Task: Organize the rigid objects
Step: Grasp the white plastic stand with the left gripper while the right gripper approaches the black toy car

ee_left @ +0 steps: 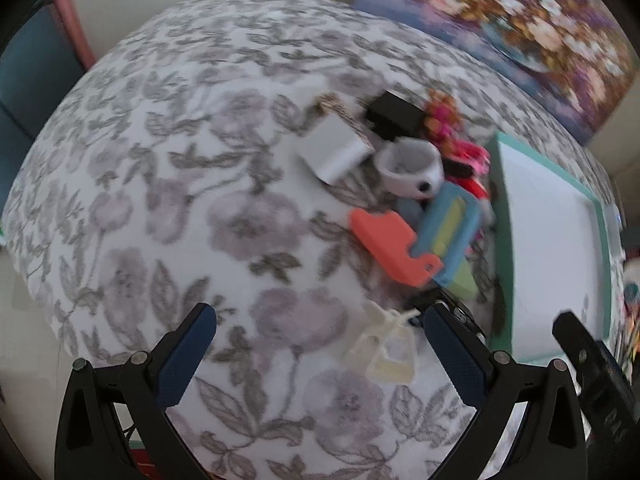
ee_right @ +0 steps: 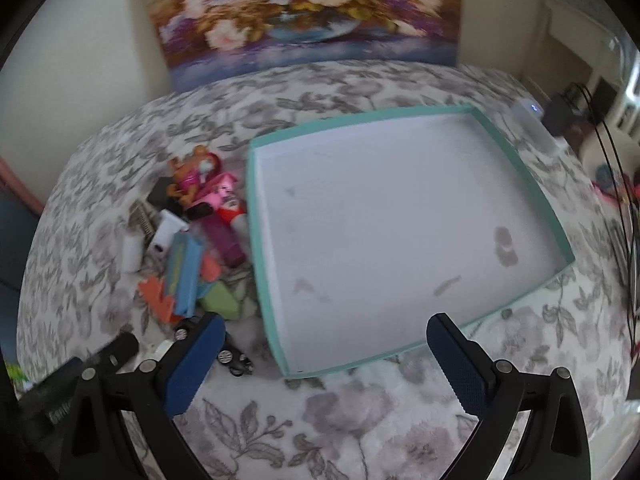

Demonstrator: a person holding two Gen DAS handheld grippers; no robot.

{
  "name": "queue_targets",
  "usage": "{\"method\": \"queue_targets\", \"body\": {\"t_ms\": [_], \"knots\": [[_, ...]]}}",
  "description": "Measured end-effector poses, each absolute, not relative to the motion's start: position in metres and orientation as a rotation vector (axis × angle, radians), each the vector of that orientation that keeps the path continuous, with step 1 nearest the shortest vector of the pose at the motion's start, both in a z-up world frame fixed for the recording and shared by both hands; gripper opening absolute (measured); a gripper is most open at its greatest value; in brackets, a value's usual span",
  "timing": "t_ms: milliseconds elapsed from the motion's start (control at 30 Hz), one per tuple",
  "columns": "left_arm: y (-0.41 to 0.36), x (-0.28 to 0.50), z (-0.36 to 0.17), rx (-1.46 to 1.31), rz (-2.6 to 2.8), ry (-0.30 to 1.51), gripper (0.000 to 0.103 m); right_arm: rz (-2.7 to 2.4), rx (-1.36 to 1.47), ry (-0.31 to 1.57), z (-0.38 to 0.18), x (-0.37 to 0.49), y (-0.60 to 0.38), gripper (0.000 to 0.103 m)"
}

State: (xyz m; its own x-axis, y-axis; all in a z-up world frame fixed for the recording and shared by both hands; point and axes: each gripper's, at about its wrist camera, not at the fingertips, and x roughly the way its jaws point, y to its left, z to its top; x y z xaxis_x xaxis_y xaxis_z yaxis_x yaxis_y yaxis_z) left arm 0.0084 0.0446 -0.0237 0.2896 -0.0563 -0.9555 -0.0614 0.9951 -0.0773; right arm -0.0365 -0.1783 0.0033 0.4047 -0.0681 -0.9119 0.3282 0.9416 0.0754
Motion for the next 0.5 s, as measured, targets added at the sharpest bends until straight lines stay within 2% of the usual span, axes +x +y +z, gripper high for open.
{"method": "queue_targets", "body": {"t_ms": [100,167,300,367,500], "knots": [[0.03,0.007,-0.03,-0.051,-0.044,1.301,0.1,-0.263,0.261,1.128,0.005,-0.037,-0.182,0.102],[0.022,0.005,-0.033,-0.024,-0.074,1.313,0.087,-0.262,0.255,1.124,0.005,-0.036,-0.181,0.102],[0.013,0.004,-0.043,-0.001,-0.103,1.354,0.073,-0.259,0.242,1.127,0.004,-0.036,-0.177,0.102],[0.009,0.004,-0.047,0.0,-0.115,1.371,0.062,-0.26,0.238,1.129,0.004,-0.036,-0.176,0.102],[0.0,0.0,-0.052,0.01,-0.133,1.391,0.054,-0.257,0.232,1.132,0.003,-0.036,-0.175,0.102]]}}
